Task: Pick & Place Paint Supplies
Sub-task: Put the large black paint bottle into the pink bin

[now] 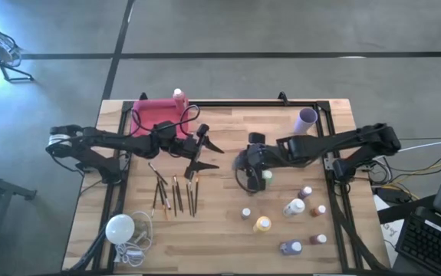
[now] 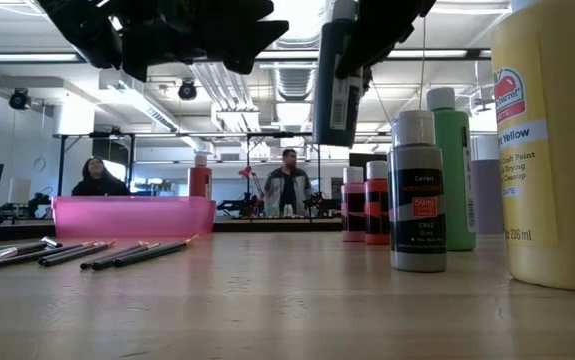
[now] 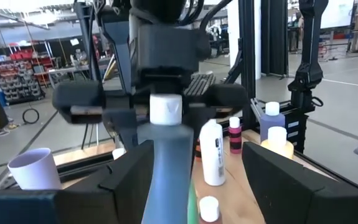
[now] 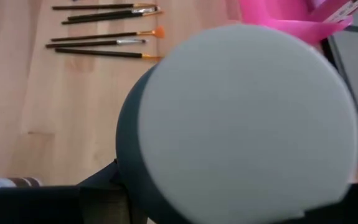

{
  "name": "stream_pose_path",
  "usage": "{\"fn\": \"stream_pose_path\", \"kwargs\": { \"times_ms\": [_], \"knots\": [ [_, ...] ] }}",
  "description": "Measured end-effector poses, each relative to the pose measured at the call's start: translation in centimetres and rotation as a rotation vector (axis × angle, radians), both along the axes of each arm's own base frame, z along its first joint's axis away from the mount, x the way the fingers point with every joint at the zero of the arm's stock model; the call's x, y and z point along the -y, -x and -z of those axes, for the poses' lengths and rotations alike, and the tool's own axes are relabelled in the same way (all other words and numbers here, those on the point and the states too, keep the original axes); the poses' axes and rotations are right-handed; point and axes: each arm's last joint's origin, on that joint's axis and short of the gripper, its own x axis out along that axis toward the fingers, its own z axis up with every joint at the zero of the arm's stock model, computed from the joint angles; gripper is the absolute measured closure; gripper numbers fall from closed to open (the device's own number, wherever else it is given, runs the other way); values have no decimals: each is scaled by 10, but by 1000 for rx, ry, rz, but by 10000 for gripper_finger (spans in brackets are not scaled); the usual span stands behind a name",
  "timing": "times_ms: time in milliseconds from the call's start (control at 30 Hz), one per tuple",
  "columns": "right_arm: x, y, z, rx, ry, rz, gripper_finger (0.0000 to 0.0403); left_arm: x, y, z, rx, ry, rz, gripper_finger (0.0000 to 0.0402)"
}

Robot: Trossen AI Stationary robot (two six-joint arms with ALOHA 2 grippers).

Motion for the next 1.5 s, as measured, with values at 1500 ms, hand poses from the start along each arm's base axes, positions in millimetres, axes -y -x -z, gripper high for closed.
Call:
{"fn": "stream_pose_path", "kwargs": {
  "times_ms": [1500],
  "knots": [
    [18, -27, 9, 114, -22, -3, 223, 0, -34, -10, -49, 6, -176, 152]
  ]
}}
